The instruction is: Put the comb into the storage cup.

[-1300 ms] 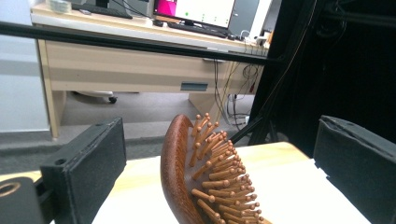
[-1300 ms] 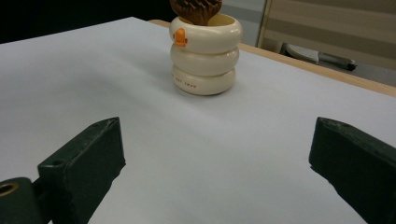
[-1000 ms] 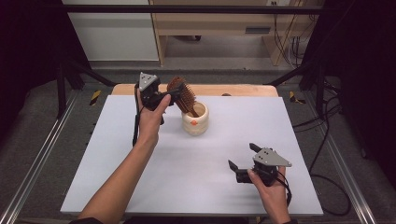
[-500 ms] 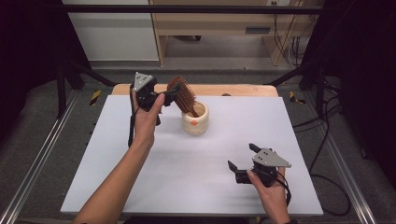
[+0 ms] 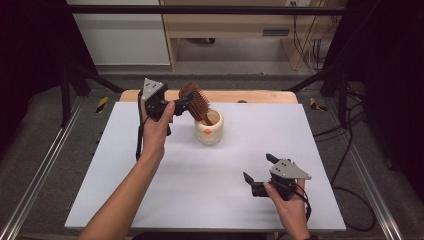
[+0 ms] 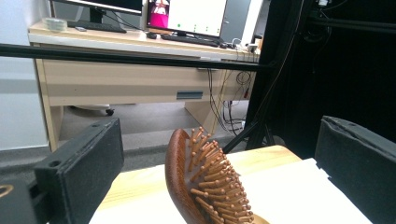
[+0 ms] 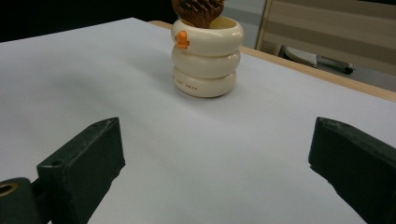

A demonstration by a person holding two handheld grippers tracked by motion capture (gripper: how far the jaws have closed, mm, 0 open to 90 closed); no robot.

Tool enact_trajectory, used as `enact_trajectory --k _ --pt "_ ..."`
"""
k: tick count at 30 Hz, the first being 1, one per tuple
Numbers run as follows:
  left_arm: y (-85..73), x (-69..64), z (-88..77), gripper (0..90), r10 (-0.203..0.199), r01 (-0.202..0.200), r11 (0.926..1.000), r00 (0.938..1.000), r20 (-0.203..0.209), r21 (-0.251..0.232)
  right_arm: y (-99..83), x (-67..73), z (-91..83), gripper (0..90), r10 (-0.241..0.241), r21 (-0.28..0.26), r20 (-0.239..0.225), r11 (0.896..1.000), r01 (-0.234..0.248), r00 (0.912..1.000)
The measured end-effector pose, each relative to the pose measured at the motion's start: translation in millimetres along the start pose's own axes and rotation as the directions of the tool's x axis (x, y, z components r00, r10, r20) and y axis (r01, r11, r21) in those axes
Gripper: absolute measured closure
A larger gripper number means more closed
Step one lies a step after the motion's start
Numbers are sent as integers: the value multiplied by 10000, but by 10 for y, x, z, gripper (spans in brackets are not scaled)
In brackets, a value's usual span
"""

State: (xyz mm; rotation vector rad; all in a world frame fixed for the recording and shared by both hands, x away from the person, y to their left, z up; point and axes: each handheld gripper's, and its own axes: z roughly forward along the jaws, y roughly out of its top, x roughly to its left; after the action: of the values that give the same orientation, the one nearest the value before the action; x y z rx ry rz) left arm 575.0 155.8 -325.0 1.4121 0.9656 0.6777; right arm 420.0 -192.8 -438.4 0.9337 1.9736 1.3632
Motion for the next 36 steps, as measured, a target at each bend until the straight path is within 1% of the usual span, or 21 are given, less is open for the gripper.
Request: enact_trajectory --k 6,11,13,18,22,26,29,31,34,36 --pt "-12 17 -23 10 -63 63 9999 10000 35 -113 -1 -2 -3 37 1 -1 9 10000 -1 10000" --pt "-11 27 -46 10 -94 93 9999 10000 -33 -104 1 4 -8 36 -19 -12 0 10000 19 10000" --pt "-8 25 -62 10 -82 83 9999 10000 14 -113 1 4 -4 38 -11 -16 -7 10000 11 10000" --pt "-4 19 -89 12 177 -176 9998 9998 121 -65 2 5 -6 38 -15 -36 19 10000 15 10000" --pt "-7 26 -102 12 178 -177 9998 9998 112 -58 0 3 -5 37 20 -50 32 10000 -20 10000" --pt "-23 23 -131 14 457 -457 9990 9989 106 -9 6 6 -2 38 73 -112 25 9999 -73 10000" --pt "-32 33 -141 17 338 -338 9994 9993 173 31 6 9 -11 37 104 -137 22 9999 -103 9999" --pt "-26 35 -152 17 356 -357 9993 9992 181 61 5 9 -8 37 98 -133 16 9999 -98 10000" --pt "14 44 -189 17 172 -172 9998 9996 241 -28 0 8 -9 37 80 -136 -8 9999 -80 10000" --pt "41 41 -225 16 107 -106 9999 9997 230 -69 -6 11 -16 38 161 -153 -7 9998 -161 9999"
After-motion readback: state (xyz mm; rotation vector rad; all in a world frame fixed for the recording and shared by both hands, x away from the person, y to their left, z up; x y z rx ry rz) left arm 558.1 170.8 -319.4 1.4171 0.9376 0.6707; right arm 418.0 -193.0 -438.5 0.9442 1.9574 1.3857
